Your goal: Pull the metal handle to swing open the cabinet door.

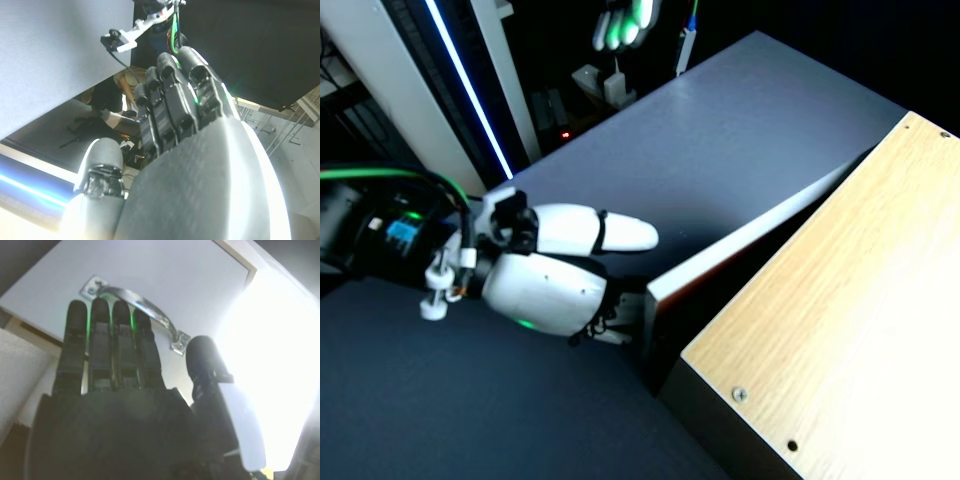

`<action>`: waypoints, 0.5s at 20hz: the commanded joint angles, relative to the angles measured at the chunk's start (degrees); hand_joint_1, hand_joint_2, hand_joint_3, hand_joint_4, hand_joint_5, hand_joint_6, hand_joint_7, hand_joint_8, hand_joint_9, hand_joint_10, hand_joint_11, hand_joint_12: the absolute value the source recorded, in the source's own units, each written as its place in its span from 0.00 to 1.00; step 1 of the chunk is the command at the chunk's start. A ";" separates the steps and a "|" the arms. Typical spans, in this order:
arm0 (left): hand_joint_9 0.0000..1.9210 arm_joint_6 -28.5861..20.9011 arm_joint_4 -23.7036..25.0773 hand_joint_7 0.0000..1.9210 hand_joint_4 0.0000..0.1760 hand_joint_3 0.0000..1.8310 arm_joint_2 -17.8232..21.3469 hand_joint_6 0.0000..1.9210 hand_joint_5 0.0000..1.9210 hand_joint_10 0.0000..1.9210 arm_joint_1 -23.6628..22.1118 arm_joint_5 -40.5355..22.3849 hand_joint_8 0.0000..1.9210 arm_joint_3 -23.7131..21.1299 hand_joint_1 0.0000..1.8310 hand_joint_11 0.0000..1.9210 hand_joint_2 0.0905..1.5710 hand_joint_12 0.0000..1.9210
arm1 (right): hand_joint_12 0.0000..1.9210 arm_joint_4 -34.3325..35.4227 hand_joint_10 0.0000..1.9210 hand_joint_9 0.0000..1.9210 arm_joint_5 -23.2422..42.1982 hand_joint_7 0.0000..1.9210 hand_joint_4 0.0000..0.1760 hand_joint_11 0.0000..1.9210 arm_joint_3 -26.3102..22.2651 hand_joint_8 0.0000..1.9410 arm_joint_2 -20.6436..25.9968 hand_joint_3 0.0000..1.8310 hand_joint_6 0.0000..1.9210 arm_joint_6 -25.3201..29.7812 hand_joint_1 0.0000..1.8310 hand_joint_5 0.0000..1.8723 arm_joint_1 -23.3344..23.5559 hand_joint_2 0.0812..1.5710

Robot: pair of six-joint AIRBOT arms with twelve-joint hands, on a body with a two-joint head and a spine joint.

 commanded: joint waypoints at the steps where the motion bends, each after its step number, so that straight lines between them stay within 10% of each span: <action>1: 0.21 0.54 -5.60 0.23 0.00 0.04 0.36 0.00 0.23 0.00 -0.47 -1.38 0.00 -0.02 0.00 0.03 1.00 0.42 | 0.48 -0.47 0.00 0.18 6.60 0.20 0.00 0.00 -0.51 0.00 0.39 0.03 0.00 0.43 0.00 0.20 0.28 1.00; 10: 0.21 0.54 -5.60 0.22 0.00 0.04 0.36 0.00 0.23 0.00 -0.47 -1.38 0.00 -0.02 0.00 0.01 1.00 0.42 | 0.46 -1.02 0.00 0.17 7.63 0.19 0.00 0.00 -4.18 0.00 2.85 0.03 0.00 0.43 0.00 0.20 -0.85 1.00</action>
